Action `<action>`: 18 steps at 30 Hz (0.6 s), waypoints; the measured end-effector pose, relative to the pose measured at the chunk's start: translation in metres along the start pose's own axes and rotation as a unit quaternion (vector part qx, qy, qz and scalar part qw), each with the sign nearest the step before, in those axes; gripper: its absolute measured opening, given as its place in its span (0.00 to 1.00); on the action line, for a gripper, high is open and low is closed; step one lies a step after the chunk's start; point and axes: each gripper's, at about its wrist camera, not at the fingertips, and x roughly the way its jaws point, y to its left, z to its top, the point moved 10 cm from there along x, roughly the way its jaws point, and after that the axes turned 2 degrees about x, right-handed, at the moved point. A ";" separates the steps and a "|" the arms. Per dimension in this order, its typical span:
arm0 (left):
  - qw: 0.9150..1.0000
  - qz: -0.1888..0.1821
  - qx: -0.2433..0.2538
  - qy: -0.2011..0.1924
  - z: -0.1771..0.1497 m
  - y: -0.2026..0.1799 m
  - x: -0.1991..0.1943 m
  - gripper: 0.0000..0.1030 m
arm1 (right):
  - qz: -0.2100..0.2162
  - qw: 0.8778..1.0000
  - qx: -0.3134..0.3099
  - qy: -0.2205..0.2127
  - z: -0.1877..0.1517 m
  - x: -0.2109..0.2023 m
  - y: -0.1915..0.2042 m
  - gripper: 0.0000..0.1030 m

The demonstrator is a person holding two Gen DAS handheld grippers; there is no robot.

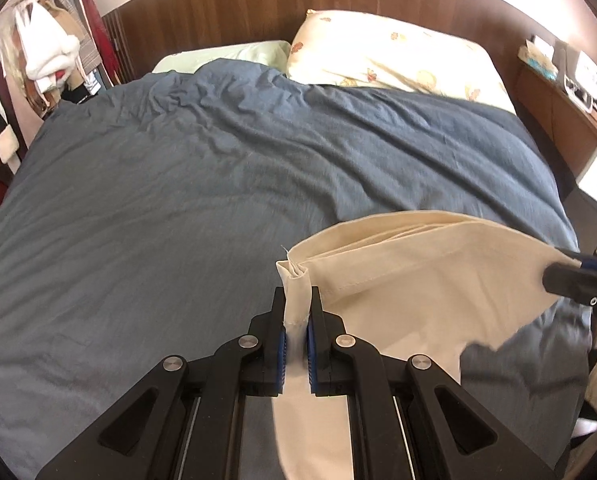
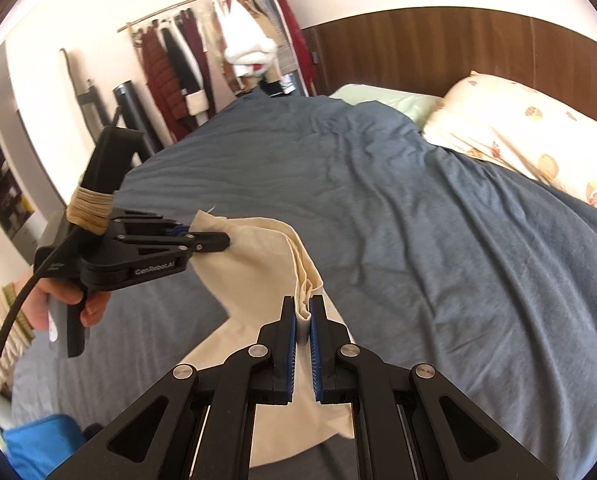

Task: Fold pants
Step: 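Lift the cuff end with both grippers and fold it over toward the waistband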

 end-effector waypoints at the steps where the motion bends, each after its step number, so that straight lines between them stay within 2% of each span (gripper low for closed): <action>1: 1.000 0.000 0.005 0.002 -0.006 0.000 -0.003 0.09 | 0.003 1.000 -0.006 0.002 -0.004 -0.002 0.008 0.07; 9: 0.998 0.016 0.056 0.028 -0.057 -0.008 -0.019 0.09 | 0.025 0.995 -0.096 0.019 -0.041 -0.015 0.059 0.07; 18: 0.990 0.058 0.114 0.062 -0.125 -0.022 -0.024 0.09 | 0.063 0.979 -0.177 0.074 -0.104 -0.025 0.104 0.07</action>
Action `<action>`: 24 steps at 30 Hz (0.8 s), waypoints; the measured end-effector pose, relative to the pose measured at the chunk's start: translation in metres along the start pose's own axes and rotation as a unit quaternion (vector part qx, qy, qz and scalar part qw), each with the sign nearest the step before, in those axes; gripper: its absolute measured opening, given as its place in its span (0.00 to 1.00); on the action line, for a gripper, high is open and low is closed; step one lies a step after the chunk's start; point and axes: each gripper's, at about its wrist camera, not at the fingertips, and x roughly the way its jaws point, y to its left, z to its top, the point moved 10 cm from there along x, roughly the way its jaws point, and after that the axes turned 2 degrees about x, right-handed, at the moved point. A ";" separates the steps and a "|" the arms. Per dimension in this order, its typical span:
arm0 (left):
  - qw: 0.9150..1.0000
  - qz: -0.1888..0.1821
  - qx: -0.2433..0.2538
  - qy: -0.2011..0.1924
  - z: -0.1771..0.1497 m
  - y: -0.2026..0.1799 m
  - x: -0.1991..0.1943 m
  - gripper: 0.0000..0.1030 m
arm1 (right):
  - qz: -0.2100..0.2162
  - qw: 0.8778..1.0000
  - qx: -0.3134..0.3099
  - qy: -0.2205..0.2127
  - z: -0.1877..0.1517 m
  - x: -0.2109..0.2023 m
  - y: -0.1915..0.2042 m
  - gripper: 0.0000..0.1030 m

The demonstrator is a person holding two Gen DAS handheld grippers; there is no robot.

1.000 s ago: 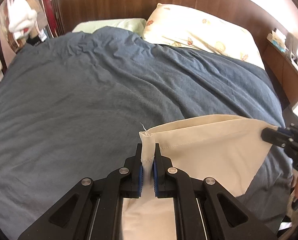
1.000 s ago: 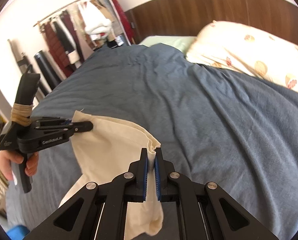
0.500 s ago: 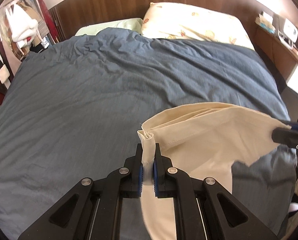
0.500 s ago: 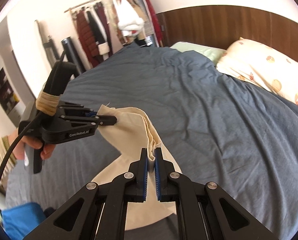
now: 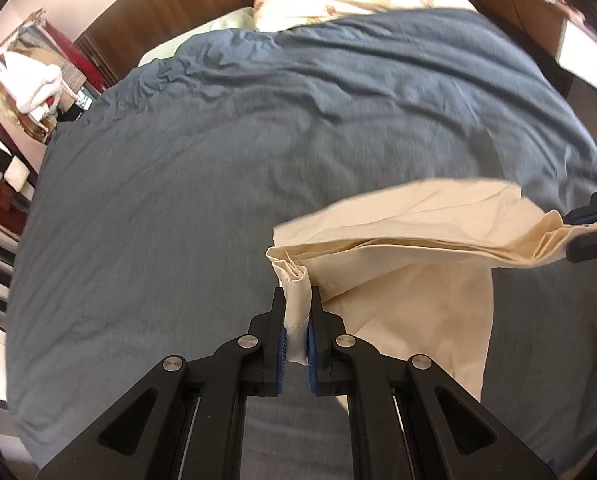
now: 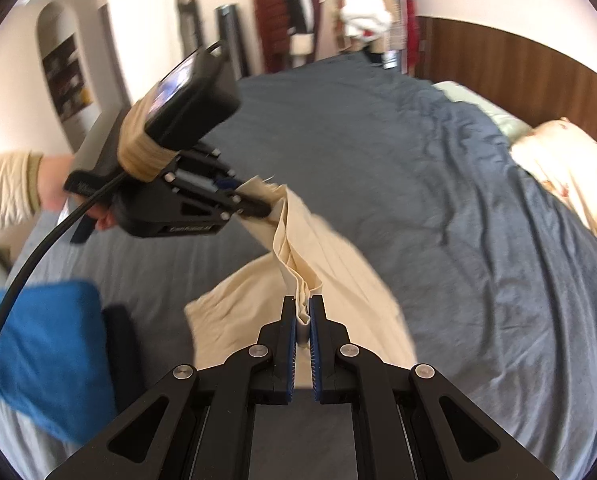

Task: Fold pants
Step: 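Lift the cuff end with both grippers and fold it over toward the waistband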

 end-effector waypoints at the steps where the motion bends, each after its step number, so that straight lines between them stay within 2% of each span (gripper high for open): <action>1: 1.000 0.006 0.010 0.006 -0.008 -0.003 0.001 0.09 | 0.005 1.000 -0.007 0.006 -0.006 0.002 0.007 0.07; 7: 0.996 0.033 0.085 0.026 -0.038 -0.021 0.004 0.10 | 0.031 0.997 -0.051 0.049 -0.043 0.016 0.039 0.07; 12: 0.991 0.049 0.121 0.039 -0.057 -0.022 0.010 0.12 | 0.032 0.994 -0.079 0.067 -0.062 0.028 0.051 0.07; 17: 0.985 0.067 0.147 0.064 -0.081 -0.015 0.014 0.17 | 0.033 0.991 -0.095 0.086 -0.078 0.040 0.064 0.07; 21: 0.983 0.069 0.146 0.084 -0.099 -0.009 0.013 0.17 | 0.036 0.989 -0.105 0.101 -0.088 0.049 0.075 0.07; 24: 0.982 0.071 0.146 0.097 -0.112 -0.006 0.013 0.24 | 0.038 0.985 -0.126 0.113 -0.099 0.054 0.085 0.07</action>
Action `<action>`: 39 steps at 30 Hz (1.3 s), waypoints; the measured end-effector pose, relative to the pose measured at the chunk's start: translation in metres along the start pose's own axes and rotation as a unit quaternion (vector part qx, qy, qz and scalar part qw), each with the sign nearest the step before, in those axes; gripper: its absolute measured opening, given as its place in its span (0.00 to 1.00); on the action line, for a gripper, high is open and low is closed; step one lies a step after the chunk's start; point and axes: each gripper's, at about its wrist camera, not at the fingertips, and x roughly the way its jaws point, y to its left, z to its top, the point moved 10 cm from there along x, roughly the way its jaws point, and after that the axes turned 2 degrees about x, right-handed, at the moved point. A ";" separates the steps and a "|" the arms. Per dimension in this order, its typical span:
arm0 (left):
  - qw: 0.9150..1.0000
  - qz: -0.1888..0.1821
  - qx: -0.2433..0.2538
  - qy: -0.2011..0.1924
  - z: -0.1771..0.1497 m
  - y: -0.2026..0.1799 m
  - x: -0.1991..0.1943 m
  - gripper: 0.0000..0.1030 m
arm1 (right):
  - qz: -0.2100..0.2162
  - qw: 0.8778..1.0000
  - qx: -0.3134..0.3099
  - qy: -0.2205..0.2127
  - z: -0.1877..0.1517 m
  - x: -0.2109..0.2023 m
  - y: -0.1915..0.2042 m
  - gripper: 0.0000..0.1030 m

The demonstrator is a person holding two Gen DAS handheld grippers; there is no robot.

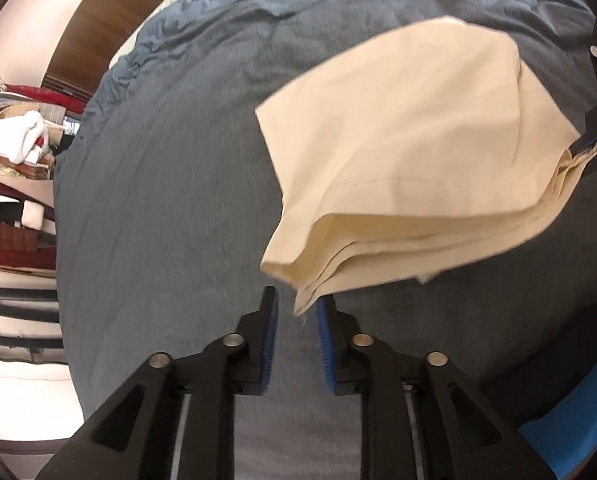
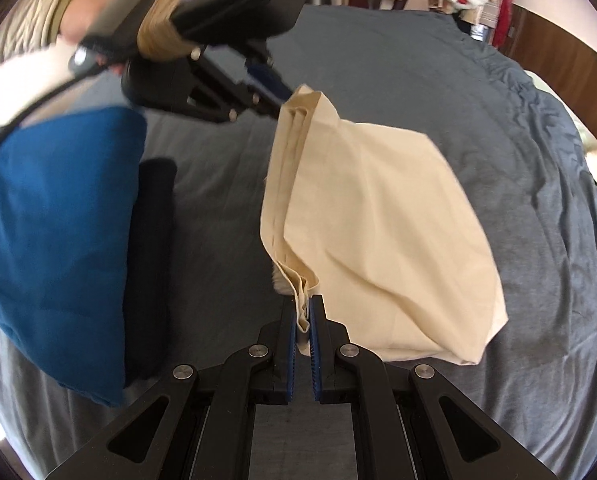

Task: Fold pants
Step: 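Lift the cuff end with both grippers and fold it over toward the waistband, then open both grippers and release the folded shorts onto the bed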

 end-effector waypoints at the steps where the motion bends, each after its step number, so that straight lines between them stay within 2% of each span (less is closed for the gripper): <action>1: 1.000 0.001 0.000 0.005 -0.004 0.000 0.001 0.24 | -0.001 1.000 -0.006 0.003 -0.001 0.001 0.002 0.07; 3: 1.000 0.004 -0.008 0.010 -0.008 0.004 0.000 0.24 | -0.002 1.000 -0.012 0.011 -0.004 0.005 0.005 0.07; 8: 0.996 -0.006 -0.082 -0.017 -0.002 0.024 -0.017 0.26 | -0.007 0.999 -0.035 0.039 -0.011 0.012 0.010 0.07; 10: 0.994 -0.019 -0.103 -0.024 0.002 0.028 -0.020 0.31 | -0.011 0.998 -0.039 0.054 -0.018 0.014 0.011 0.07; 13: 0.993 -0.037 -0.111 -0.014 0.003 0.024 -0.013 0.32 | -0.006 0.997 -0.028 0.072 -0.024 0.018 0.009 0.07; 16: 0.987 -0.083 -0.137 -0.003 0.001 0.015 -0.008 0.32 | -0.012 0.996 -0.029 0.089 -0.031 0.022 0.009 0.07; 19: 0.987 -0.086 -0.136 -0.005 0.001 0.012 -0.012 0.32 | -0.026 0.995 -0.007 0.097 -0.034 0.017 0.002 0.11; 21: 0.987 -0.096 -0.131 -0.017 0.004 0.007 -0.018 0.33 | -0.047 0.995 0.016 0.092 -0.034 0.006 -0.003 0.26; 26: 0.983 -0.110 -0.144 -0.027 0.004 0.007 -0.023 0.33 | -0.092 0.993 0.054 0.044 -0.022 -0.025 -0.004 0.27; 29: 0.977 -0.119 -0.176 -0.028 -0.001 0.018 -0.021 0.33 | -0.115 0.990 0.079 0.027 -0.011 -0.026 -0.007 0.27; 32: 0.966 -0.149 -0.207 -0.033 -0.003 0.020 -0.016 0.33 | -0.113 0.986 0.115 0.046 -0.010 -0.015 -0.012 0.27; 36: 0.955 -0.188 -0.229 -0.023 -0.004 0.015 0.000 0.33 | -0.110 0.986 0.111 0.063 -0.012 0.002 -0.006 0.27; 39: 0.943 -0.215 -0.254 -0.028 -0.002 0.015 0.004 0.33 | -0.112 0.985 0.112 0.068 -0.013 0.011 -0.004 0.27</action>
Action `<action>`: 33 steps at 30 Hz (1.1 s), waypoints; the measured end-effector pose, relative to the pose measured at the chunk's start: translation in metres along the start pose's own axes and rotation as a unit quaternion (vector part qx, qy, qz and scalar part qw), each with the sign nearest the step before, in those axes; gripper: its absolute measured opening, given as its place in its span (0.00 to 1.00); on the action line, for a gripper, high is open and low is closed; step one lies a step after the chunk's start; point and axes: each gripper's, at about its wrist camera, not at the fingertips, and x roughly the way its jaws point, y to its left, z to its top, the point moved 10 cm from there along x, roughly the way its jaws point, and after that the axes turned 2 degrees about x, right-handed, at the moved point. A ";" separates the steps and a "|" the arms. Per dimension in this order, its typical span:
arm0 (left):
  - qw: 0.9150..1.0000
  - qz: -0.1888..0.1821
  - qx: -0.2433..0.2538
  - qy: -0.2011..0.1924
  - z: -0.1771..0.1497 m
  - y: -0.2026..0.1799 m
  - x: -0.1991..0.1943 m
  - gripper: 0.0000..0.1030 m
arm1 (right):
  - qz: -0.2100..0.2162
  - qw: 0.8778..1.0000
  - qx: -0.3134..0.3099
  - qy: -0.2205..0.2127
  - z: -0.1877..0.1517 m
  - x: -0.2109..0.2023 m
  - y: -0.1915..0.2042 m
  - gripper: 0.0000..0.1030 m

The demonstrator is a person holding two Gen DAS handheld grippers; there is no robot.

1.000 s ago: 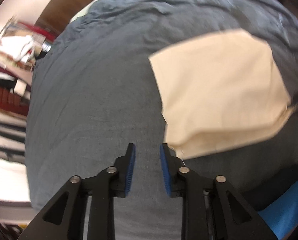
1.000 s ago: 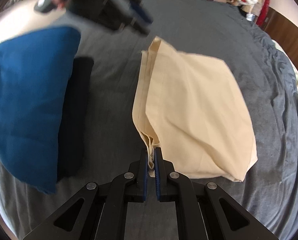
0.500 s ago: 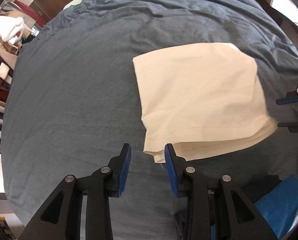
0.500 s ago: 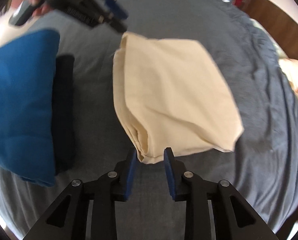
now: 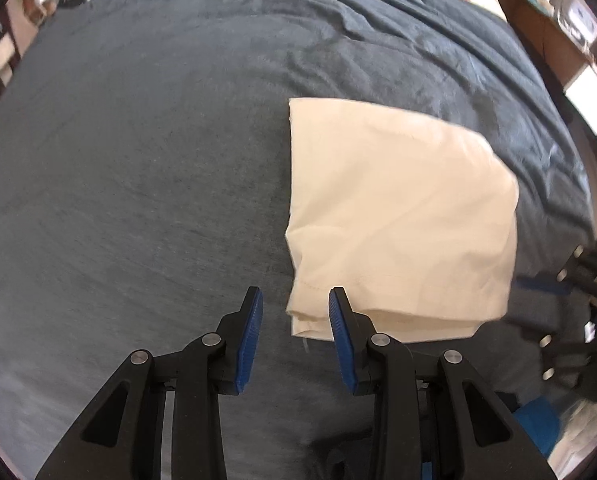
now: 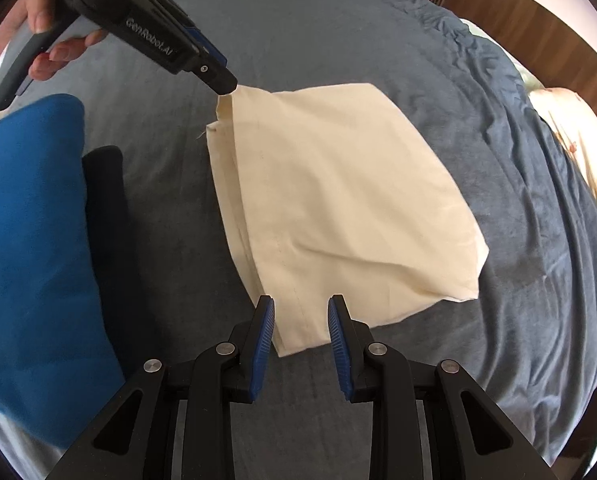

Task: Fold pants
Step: 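Open both grippers and release the folded shorts onto the bed, then move both grippers back and position them at the folded shorts' edge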

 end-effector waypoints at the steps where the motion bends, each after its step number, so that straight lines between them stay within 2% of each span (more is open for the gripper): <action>1: 1.000 -0.011 -0.005 -0.005 0.001 -0.001 -0.001 0.33 | 0.002 1.000 0.002 0.007 -0.001 0.003 0.001 0.27; 5: 1.000 -0.023 0.003 0.001 0.001 -0.004 0.000 0.33 | 0.004 1.000 0.000 0.008 -0.002 0.003 0.006 0.27; 11: 0.998 -0.056 -0.037 -0.005 0.009 0.000 0.008 0.33 | -0.014 1.000 0.001 0.015 -0.001 0.010 0.006 0.27; 17: 0.997 -0.049 -0.046 0.043 -0.004 0.006 0.038 0.33 | -0.033 0.999 -0.003 0.022 -0.003 0.016 0.008 0.26; 18: 0.996 -0.050 -0.049 0.046 -0.006 0.006 0.040 0.22 | -0.035 0.999 -0.005 0.027 -0.005 0.018 0.008 0.22; 19: 0.996 -0.051 -0.050 0.052 -0.009 0.004 0.041 0.07 | -0.035 0.999 -0.007 0.030 -0.007 0.019 0.009 0.21; 21: 0.997 -0.045 -0.045 0.051 -0.011 0.002 0.041 0.07 | -0.024 0.999 -0.007 0.038 -0.012 0.020 0.010 0.11; 24: 0.998 -0.027 -0.036 0.046 -0.011 0.001 0.034 0.07 | -0.017 0.999 -0.011 0.040 -0.018 0.018 0.013 0.06; 33: 0.998 0.008 -0.015 0.063 -0.017 0.002 0.039 0.07 | 0.016 0.995 -0.004 0.094 -0.044 0.022 0.017 0.03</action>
